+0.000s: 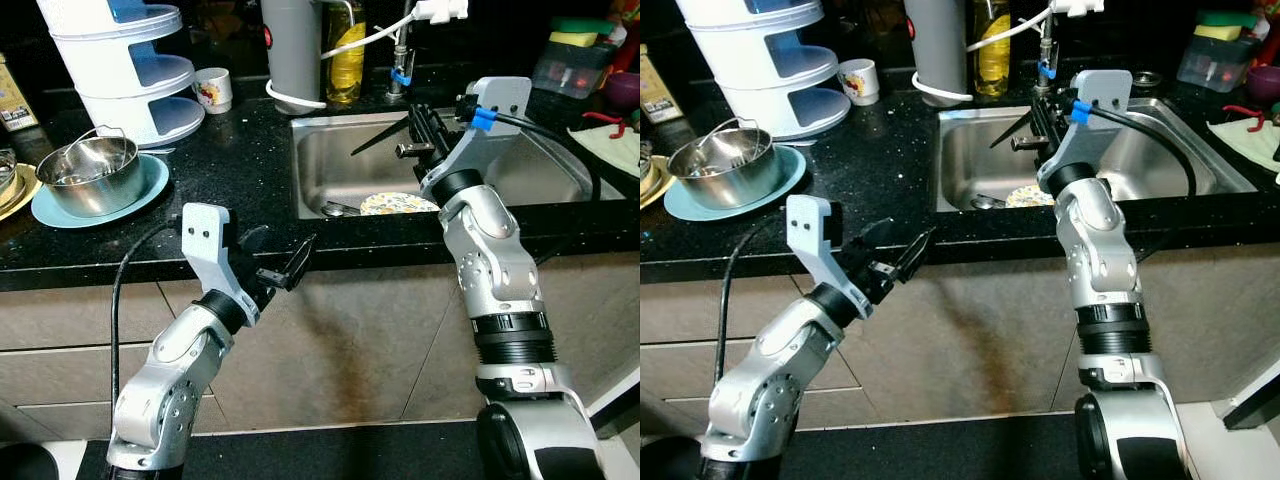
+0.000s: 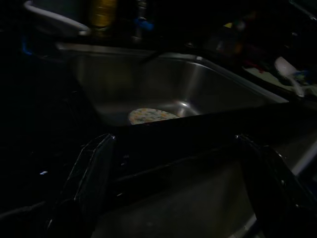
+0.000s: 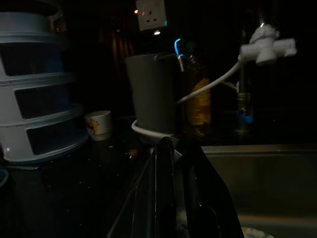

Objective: Kitchen organization

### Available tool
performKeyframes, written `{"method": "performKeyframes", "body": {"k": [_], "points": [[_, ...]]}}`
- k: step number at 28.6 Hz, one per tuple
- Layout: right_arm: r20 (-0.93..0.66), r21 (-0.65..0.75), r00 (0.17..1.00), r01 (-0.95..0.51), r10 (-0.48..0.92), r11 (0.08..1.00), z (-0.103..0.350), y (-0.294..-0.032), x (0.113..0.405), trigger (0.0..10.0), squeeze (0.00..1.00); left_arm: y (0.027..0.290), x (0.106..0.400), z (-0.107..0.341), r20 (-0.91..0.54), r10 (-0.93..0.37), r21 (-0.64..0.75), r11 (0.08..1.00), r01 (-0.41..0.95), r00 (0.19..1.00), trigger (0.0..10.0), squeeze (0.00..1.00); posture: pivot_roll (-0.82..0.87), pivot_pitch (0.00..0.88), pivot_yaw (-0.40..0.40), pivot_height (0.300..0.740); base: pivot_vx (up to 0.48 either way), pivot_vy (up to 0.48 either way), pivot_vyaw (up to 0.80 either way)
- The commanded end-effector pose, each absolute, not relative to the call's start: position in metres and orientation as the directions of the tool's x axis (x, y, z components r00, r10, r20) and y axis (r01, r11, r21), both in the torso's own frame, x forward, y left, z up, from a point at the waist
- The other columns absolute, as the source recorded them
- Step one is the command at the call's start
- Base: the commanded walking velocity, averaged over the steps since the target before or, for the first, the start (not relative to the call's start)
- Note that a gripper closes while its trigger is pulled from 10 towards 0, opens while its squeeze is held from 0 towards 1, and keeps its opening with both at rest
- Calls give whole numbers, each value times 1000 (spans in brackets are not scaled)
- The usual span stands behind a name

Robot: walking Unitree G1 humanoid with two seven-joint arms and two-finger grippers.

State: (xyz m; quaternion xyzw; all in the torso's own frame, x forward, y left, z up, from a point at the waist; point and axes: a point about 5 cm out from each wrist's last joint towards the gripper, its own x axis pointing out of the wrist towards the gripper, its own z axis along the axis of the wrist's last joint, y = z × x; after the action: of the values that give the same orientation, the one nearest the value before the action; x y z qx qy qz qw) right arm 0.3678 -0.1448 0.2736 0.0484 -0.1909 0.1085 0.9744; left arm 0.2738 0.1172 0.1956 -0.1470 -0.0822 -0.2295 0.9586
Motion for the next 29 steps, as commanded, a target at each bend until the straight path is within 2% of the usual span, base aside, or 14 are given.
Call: {"method": "performKeyframes", "body": {"k": [1,20,25,29], "points": [[373,48,907,-229,195,972,270,-143,369,10000,0,122,279,194,209,-374,-245,874,419,903,10000,0,11,0,7,740,0,0,0],[373,37,906,-232,202,972,269,-137,372,10000,0,129,280,211,270,-377,-206,876,436,886,10000,0,19,0,1,740,0,0,0],[355,5,915,-207,192,978,267,-139,373,10000,0,128,280,215,284,-386,-208,869,449,878,10000,0,16,0,2,740,260,0,0],[272,-60,947,-160,170,985,254,-144,377,10000,0,122,278,221,300,-408,-204,856,475,862,10000,0,14,0,3,740,281,0,0]]}}
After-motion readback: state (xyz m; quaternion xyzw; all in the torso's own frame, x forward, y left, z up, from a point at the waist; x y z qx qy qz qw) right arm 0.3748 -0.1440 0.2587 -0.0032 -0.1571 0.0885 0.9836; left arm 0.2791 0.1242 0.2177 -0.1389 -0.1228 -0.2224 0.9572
